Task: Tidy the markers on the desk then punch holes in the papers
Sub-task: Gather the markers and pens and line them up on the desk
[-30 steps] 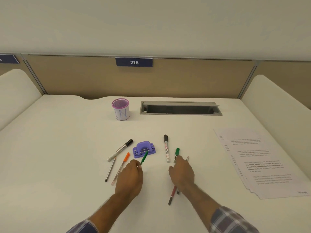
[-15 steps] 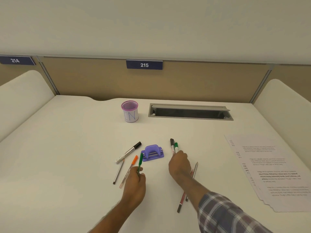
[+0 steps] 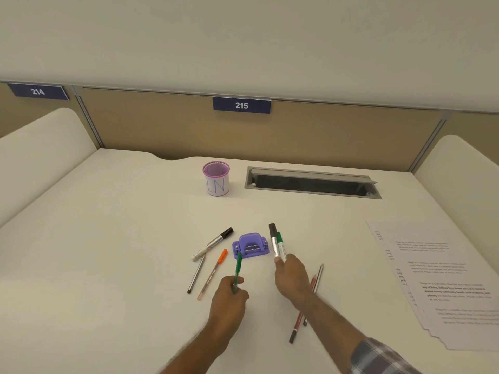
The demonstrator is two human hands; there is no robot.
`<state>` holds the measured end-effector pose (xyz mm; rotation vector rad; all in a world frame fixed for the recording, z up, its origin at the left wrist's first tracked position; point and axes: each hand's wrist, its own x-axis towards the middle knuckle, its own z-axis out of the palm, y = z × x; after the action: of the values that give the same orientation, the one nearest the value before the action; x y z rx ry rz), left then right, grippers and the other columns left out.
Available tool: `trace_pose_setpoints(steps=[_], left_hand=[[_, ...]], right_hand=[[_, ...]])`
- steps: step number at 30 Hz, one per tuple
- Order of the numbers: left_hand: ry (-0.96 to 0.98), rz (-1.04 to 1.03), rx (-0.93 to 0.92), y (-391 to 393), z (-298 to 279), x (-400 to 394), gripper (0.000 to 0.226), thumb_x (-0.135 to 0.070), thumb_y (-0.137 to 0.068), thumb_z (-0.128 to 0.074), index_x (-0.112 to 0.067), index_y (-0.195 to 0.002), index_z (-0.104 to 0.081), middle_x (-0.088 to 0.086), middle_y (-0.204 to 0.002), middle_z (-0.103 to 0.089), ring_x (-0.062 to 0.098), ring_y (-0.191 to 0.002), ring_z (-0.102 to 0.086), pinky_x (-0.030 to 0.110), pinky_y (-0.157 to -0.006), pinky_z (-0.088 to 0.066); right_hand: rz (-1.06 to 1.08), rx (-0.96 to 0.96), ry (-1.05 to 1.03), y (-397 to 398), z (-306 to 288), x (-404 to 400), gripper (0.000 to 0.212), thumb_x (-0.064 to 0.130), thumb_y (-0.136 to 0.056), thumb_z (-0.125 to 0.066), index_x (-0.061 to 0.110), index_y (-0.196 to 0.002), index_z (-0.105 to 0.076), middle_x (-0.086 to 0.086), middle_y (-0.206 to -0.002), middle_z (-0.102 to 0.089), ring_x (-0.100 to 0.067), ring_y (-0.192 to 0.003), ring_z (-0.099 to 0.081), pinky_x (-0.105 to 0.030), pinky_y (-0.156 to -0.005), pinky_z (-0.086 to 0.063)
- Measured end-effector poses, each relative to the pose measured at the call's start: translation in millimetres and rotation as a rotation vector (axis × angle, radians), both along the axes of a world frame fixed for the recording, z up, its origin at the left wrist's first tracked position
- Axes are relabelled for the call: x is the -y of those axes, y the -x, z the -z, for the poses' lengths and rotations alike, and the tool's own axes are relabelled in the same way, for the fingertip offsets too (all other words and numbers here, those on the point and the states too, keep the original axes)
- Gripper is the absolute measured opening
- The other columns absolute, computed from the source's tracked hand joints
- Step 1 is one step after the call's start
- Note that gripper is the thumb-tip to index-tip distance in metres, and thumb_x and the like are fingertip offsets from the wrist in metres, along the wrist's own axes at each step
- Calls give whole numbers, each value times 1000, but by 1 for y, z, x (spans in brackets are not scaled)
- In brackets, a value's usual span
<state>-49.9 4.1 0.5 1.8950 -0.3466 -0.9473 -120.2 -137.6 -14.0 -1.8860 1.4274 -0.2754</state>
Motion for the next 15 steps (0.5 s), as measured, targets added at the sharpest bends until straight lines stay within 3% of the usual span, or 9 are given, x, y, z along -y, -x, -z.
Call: trace_pose_setpoints(steps=[2,4,8,12,15], left_hand=[[11,-45,-97,-2,0,4,28,-3,-89,-47,-19,-109,-60,4,-94,-56,19,-79,-49,29,-68,-42],[70,-105,-198,-2,-2,8,27,-2,-89,-48,-14,-108,-63,7,-86,-55,19,-70,-46,29,-59,-42],[214,-174,-327,5,-8,15,17,-24,-96,-56,-10,-102,-64,4,-83,-55,15,-65,-45,28,-57,-40],[251,-84,-276,13,-16,20,32,-37,-102,-43,-15,-102,-66,6,-89,-71,19,-79,-62,31,-66,-46],[227,-58,-229,15,-17,19,36,-37,-103,-39,-14,-103,-66,8,-90,-71,21,-78,-61,32,-68,-46]], right_hand=[[-36,129,-43,8,-6,-13,30,32,-100,-40,6,-100,-55,-5,-87,-57,-23,-79,-53,-29,-65,-39],[-72,214,-84,17,-14,-26,28,32,-101,-39,8,-96,-55,0,-80,-52,-19,-76,-50,-28,-61,-38],[-176,321,-177,29,-27,-51,25,33,-101,-39,17,-107,-56,0,-93,-58,-10,-79,-51,-17,-62,-39],[-329,299,-175,32,-21,-71,26,36,-101,-38,19,-112,-55,5,-96,-61,-4,-82,-56,-13,-64,-41],[-323,297,-81,37,-15,-76,25,33,-101,-39,21,-115,-55,2,-104,-63,-10,-92,-59,-14,-71,-42]])
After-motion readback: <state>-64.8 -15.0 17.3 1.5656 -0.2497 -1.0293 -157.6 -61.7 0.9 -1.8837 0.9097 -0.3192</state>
